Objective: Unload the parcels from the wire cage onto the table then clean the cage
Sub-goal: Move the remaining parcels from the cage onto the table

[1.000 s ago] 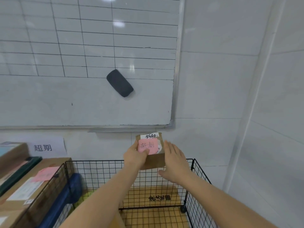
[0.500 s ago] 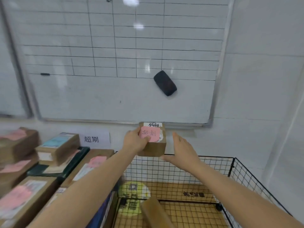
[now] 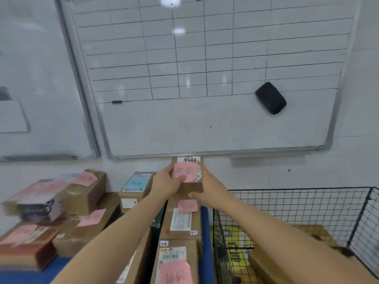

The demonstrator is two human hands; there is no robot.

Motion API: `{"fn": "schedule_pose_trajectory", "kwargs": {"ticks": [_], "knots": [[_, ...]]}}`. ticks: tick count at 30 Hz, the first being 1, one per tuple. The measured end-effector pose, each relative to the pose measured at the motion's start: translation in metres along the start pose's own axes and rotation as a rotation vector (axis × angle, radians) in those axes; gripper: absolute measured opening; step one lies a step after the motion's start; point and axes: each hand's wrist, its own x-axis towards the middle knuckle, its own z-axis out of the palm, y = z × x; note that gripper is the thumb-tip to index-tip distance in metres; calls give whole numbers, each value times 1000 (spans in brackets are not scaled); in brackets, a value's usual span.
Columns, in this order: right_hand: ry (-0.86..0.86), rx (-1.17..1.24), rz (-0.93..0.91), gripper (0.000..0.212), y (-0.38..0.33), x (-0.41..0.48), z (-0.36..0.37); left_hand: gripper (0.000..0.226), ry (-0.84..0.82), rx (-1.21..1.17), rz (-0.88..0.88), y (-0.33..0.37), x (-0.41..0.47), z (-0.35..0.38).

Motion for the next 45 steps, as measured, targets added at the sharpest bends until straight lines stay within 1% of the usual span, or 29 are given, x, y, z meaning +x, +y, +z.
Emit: {"fn": "schedule_pose_trajectory", "kwargs": {"ticks": [3, 5, 9, 15, 17, 19, 21, 23, 26, 27, 29, 30, 32, 34, 36, 38, 39, 42, 45], "knots": [[-4, 11, 14, 103, -7, 20, 25, 61, -11, -10, -37, -26, 15, -3], [-45, 28, 29, 107, -7, 32, 41, 62, -25, 10, -76, -41, 24, -2], [-99, 67, 73, 101, 0, 54, 71, 46, -45, 108, -87, -64, 43, 8], [-109, 114, 82, 94, 9, 75, 90, 36, -93, 149, -128, -91, 73, 28], [-128, 124, 108, 91, 14, 83, 94, 39, -120, 140, -126, -93, 78, 31], [-142, 132, 124, 86, 23, 91, 99, 47, -178, 150, -124, -93, 81, 34], [-159, 172, 138, 91, 34, 100, 107, 52, -225, 199, -113, -93, 84, 35], [-171, 165, 153, 94, 32, 100, 105, 53, -249, 259, -94, -96, 88, 37], [-172, 138, 178, 78, 31, 98, 103, 58, -231, 356, -62, -101, 94, 42], [-172, 121, 172, 80, 32, 98, 102, 60, -212, 379, -53, -103, 97, 45], [-207, 133, 151, 98, 36, 104, 106, 63, -193, 411, -58, -104, 101, 50], [-232, 112, 145, 101, 37, 106, 106, 63, -194, 418, -65, -104, 103, 52], [-253, 78, 170, 94, 34, 107, 99, 64, -172, 428, -60, -104, 105, 54], [-221, 10, 177, 88, 31, 107, 90, 66, -135, 419, -28, -104, 106, 53], [-146, 9, 141, 83, 29, 103, 86, 73, -101, 383, 5, -102, 105, 47], [-78, 8, 133, 70, 24, 92, 78, 78, -77, 325, 6, -95, 101, 39], [-36, -9, 135, 67, 20, 87, 71, 79, -76, 300, 3, -89, 100, 35], [104, -32, 78, 64, 18, 68, 44, 80, -85, 214, 13, -62, 96, 31], [131, -126, 67, 70, 26, 41, 7, 81, -114, 158, 111, -30, 82, 40]]}}
